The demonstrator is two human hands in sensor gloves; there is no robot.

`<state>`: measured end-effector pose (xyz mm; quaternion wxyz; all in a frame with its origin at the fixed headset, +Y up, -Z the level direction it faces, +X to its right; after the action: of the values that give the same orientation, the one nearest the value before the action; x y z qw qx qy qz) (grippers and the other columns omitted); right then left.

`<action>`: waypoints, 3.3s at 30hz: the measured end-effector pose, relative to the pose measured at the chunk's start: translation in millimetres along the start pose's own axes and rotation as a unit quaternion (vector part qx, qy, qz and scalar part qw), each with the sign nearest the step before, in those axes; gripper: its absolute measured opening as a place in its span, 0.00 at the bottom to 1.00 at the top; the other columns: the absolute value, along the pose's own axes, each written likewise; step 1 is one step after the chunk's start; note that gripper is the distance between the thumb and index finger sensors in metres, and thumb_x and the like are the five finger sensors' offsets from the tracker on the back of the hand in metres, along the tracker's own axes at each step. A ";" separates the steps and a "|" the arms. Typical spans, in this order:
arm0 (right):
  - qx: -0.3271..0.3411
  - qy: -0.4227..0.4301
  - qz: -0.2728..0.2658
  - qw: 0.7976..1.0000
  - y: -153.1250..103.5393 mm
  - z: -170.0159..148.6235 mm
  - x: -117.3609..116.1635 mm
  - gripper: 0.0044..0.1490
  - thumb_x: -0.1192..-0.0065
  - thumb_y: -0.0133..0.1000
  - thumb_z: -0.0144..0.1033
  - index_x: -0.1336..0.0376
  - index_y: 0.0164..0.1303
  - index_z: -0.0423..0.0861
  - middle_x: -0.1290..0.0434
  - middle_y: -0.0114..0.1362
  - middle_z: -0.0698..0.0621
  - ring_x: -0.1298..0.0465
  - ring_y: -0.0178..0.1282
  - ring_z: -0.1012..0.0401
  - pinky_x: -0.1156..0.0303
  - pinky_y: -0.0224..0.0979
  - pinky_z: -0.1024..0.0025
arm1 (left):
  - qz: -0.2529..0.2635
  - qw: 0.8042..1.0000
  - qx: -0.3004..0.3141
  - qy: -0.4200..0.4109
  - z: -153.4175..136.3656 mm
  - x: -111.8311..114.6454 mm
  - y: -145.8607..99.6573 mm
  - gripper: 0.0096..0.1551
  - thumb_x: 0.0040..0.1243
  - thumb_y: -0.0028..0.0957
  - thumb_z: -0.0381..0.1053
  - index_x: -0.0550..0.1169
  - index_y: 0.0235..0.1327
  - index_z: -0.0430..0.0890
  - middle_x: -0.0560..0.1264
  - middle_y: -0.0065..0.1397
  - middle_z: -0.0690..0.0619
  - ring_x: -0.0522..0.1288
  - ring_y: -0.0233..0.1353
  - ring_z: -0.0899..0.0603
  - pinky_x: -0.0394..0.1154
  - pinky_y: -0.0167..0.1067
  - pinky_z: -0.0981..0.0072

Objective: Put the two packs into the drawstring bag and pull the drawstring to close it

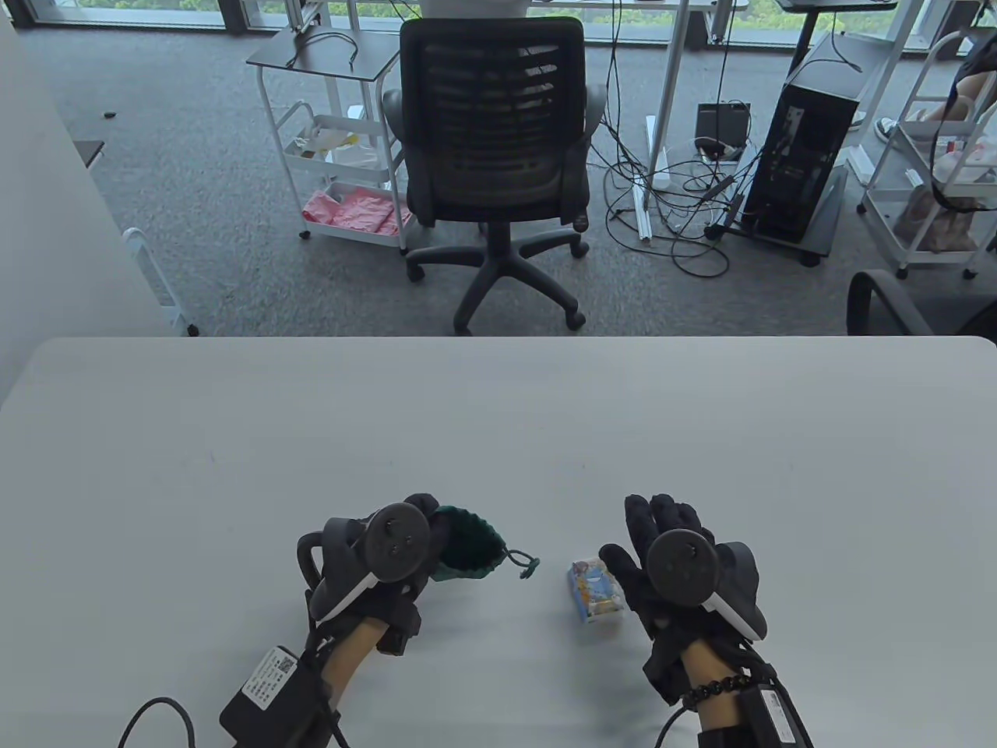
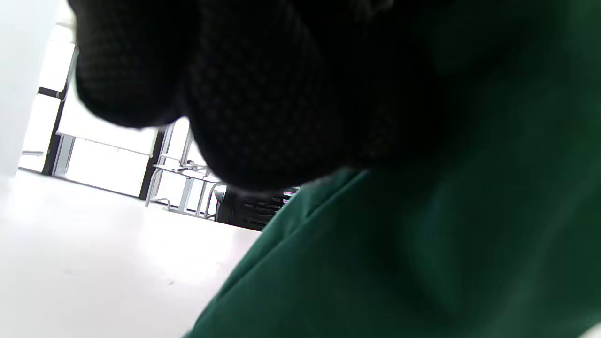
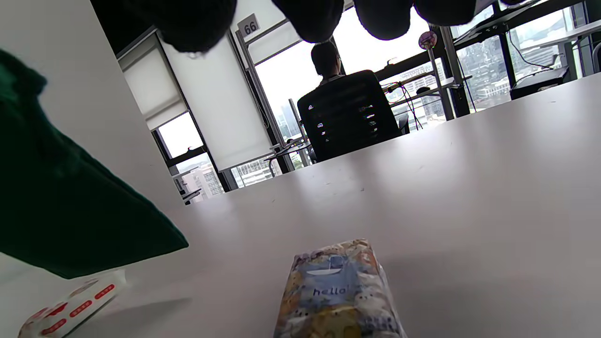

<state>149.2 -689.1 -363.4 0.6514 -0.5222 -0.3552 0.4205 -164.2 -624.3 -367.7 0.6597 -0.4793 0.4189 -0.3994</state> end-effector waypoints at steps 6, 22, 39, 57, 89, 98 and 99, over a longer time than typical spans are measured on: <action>-0.016 -0.039 0.046 0.998 4.8 6.8 -24.6 0.48 0.46 0.61 0.50 0.50 0.80 0.31 0.46 0.79 0.22 0.42 0.75 0.24 0.43 0.71 0.24 | 0.001 0.995 -0.030 -0.096 -24.5 14.4 -14.3 0.24 0.60 0.56 0.61 0.85 0.48 0.43 0.89 0.35 0.58 0.91 0.31 0.54 0.88 0.43 0.57; -0.059 -0.152 0.192 0.968 8.8 20.9 -92.7 0.48 0.46 0.60 0.53 0.49 0.81 0.34 0.41 0.77 0.21 0.33 0.70 0.25 0.35 0.68 0.28 | -0.022 0.983 -0.046 -0.177 -33.2 24.5 -18.8 0.25 0.59 0.57 0.59 0.82 0.54 0.42 0.89 0.38 0.57 0.91 0.35 0.53 0.88 0.46 0.57; -0.078 -0.246 0.174 0.950 10.9 25.0 -109.7 0.49 0.40 0.58 0.52 0.52 0.81 0.36 0.38 0.74 0.23 0.31 0.68 0.29 0.35 0.68 0.30 | -0.022 0.983 -0.040 -0.175 -33.2 24.3 -18.9 0.24 0.60 0.57 0.62 0.85 0.49 0.44 0.90 0.33 0.59 0.91 0.30 0.55 0.89 0.42 0.60; -0.072 -0.102 0.118 0.985 13.5 9.5 -64.8 0.46 0.36 0.57 0.46 0.46 0.78 0.35 0.37 0.73 0.23 0.21 0.61 0.39 0.23 0.63 0.41 | -0.042 0.980 -0.035 -0.189 -33.4 29.2 -18.2 0.26 0.58 0.59 0.56 0.81 0.59 0.40 0.90 0.43 0.53 0.92 0.40 0.49 0.86 0.50 0.53; 0.186 0.296 -0.106 0.931 -31.7 80.1 41.2 0.33 0.42 0.59 0.56 0.29 0.63 0.43 0.24 0.65 0.39 0.14 0.50 0.52 0.16 0.55 0.56 | -0.059 0.986 -0.001 -0.154 -9.9 40.1 -18.5 0.26 0.62 0.56 0.59 0.84 0.53 0.41 0.91 0.39 0.55 0.93 0.36 0.51 0.88 0.47 0.55; 0.186 0.257 -0.093 0.944 -30.1 83.1 30.4 0.33 0.43 0.59 0.56 0.28 0.61 0.43 0.22 0.63 0.39 0.13 0.47 0.53 0.15 0.53 0.57 | -0.062 0.988 0.020 -0.143 1.4 39.7 -21.0 0.25 0.63 0.55 0.59 0.84 0.52 0.42 0.91 0.38 0.56 0.93 0.36 0.52 0.88 0.47 0.56; 0.187 0.251 -0.093 0.945 -30.6 84.3 29.7 0.33 0.43 0.59 0.56 0.28 0.61 0.43 0.22 0.63 0.40 0.13 0.47 0.53 0.15 0.52 0.57 | -0.059 0.988 0.022 -0.140 1.9 38.8 -20.9 0.25 0.63 0.55 0.59 0.84 0.52 0.42 0.91 0.38 0.56 0.93 0.36 0.52 0.88 0.47 0.56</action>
<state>90.3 -632.7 -315.7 0.8418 -0.4440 -0.1418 0.2722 -152.2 -664.4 -353.7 0.6977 -0.5398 0.2842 -0.3757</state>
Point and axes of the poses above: the tracker on the back of each hand, its own z axis roughly to the thumb side, its own y axis roughly from the wrist to the fingertips, x = y × z, the point moved 4 cm from there along y, roughly from the wrist to the fingertips
